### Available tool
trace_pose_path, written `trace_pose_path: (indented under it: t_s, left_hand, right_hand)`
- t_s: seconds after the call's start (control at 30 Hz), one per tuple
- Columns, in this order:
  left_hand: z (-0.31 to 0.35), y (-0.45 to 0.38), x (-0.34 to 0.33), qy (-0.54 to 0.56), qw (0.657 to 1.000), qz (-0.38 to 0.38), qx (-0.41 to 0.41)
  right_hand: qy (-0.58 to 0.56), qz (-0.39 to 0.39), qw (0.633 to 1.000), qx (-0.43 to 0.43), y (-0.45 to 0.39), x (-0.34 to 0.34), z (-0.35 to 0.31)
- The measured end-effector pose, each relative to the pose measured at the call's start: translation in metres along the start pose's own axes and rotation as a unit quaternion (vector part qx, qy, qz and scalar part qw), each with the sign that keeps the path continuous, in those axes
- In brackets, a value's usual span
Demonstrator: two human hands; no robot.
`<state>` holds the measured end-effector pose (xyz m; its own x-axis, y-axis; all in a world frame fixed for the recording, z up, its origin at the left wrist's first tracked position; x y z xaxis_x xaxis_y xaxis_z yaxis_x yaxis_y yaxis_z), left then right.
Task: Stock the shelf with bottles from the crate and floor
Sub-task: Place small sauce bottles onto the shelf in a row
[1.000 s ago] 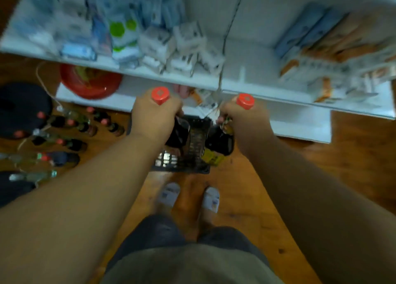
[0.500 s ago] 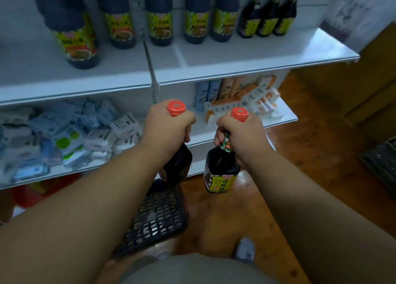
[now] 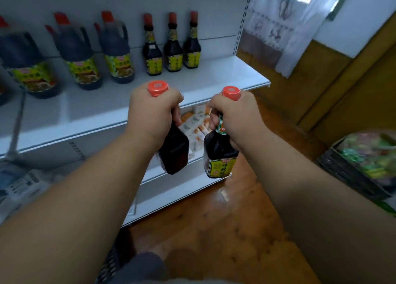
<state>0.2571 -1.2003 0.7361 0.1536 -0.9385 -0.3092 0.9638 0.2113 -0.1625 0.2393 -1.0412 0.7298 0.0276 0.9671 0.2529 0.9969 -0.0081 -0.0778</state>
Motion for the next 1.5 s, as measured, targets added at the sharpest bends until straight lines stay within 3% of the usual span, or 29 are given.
trace_pose_path:
  t_s: [0.17, 0.4, 0.53, 1.07, 1.37, 1.5]
  left_hand:
    - [-0.031, -0.07, -0.051, -0.024, 0.998, 0.058, -0.001]
    - [-0.062, -0.179, -0.124, -0.044, 0.998, 0.041, -0.022]
    - [-0.078, -0.225, -0.162, -0.044, 0.996, 0.079, -0.011]
    - [-0.161, -0.335, -0.259, -0.138, 0.947, 0.284, 0.055]
    - [-0.176, -0.352, -0.251, -0.332, 0.916, 0.225, -0.019]
    - [-0.191, -0.346, -0.241, -0.331, 0.918, 0.216, -0.023]
  right_hand:
    - [-0.017, 0.028, 0.999, 0.005, -0.089, 0.033, 0.022]
    - [0.029, 0.083, 0.996, -0.007, -0.197, 0.077, 0.029]
    - [0.065, 0.079, 0.995, -0.002, -0.252, 0.104, 0.034]
    - [0.118, -0.157, 0.98, 0.005, -0.447, 0.166, 0.093]
    - [0.132, -0.21, 0.968, 0.045, -0.475, 0.158, 0.089]
    - [0.228, -0.176, 0.954, 0.084, -0.475, 0.161, 0.102]
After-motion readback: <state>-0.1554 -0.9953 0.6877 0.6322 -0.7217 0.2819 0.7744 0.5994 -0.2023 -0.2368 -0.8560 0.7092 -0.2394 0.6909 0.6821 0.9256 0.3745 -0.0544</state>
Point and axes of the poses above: each hand's wrist, its own y-axis away from the middle knuckle, its own x-axis out of the back of the hand, z = x × y, the point moved 1 cm from there along -y, towards the middle knuckle, and after that the axes turned 15 degrees about y, right-handed, at the moved point
